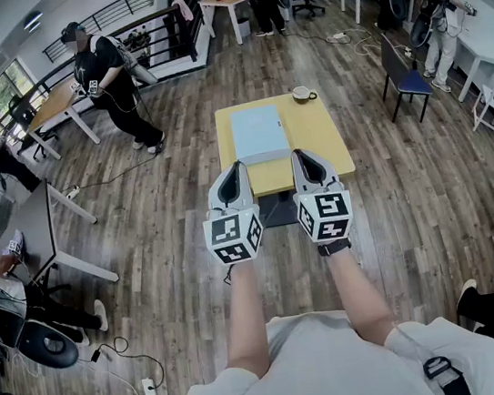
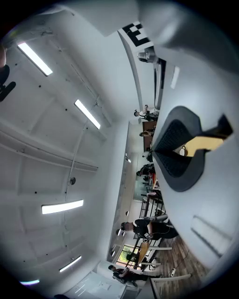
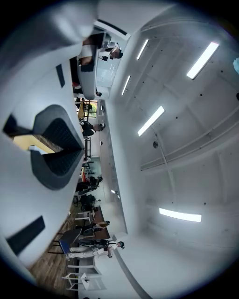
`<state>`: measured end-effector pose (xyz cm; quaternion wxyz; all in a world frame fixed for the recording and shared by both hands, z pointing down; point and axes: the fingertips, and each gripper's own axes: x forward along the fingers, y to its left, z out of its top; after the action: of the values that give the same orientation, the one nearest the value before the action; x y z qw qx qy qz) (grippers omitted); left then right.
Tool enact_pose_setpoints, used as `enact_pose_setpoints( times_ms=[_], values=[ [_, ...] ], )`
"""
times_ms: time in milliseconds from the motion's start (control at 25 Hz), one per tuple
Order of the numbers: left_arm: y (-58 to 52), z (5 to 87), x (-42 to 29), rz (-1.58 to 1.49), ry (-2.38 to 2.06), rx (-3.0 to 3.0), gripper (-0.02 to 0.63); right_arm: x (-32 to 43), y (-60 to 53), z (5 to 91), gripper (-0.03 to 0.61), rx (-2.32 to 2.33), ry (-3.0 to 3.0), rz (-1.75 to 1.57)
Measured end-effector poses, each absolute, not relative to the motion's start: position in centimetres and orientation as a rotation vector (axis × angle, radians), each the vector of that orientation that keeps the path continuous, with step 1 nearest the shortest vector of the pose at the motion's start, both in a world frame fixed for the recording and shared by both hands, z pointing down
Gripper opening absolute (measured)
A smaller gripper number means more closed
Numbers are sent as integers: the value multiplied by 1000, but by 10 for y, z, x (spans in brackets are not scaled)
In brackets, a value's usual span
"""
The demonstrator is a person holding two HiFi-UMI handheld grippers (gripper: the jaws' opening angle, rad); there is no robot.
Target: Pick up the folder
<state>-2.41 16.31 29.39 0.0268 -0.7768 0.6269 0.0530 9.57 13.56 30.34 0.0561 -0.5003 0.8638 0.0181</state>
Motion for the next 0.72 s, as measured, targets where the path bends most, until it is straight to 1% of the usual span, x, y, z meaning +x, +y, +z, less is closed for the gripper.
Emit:
enact_pose_setpoints(
  times_ms=[240,400,520,720],
  values=[
    [146,291,-2,130,1952,-2350,9,120,124,297,12,-1507,2621,97],
    [145,306,11,89,1958,-2326,9,132,125,312,12,-1503,2653,199],
    [134,326,19,44,1962,-2340,11,144,114,330,12,-1504,2650,149],
    [83,331,15,21,1949,-2343,9,148,64,333,12,-1548,2622,130]
  ],
)
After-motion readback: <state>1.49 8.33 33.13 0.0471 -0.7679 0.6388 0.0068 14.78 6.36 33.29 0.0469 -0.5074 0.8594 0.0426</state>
